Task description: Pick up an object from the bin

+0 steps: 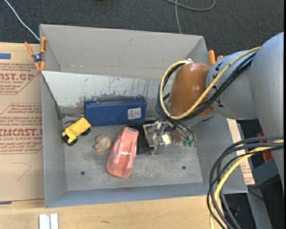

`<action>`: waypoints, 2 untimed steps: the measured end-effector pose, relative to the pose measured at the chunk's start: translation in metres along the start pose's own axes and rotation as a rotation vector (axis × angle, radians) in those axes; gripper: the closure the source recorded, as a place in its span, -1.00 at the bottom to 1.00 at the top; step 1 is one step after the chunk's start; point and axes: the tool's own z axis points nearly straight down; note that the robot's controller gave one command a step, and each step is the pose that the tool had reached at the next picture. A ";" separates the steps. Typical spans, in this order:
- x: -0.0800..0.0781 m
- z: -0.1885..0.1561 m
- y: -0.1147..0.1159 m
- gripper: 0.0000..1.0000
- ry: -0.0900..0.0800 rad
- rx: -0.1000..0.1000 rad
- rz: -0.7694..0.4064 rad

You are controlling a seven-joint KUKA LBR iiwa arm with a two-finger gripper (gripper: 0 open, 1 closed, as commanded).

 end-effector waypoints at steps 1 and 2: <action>0.000 0.000 0.000 1.00 0.000 0.000 0.000; 0.024 -0.075 0.016 1.00 0.004 -0.002 0.077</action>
Offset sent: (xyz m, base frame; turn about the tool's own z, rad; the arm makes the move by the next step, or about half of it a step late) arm -0.0446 0.0184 0.1325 0.1297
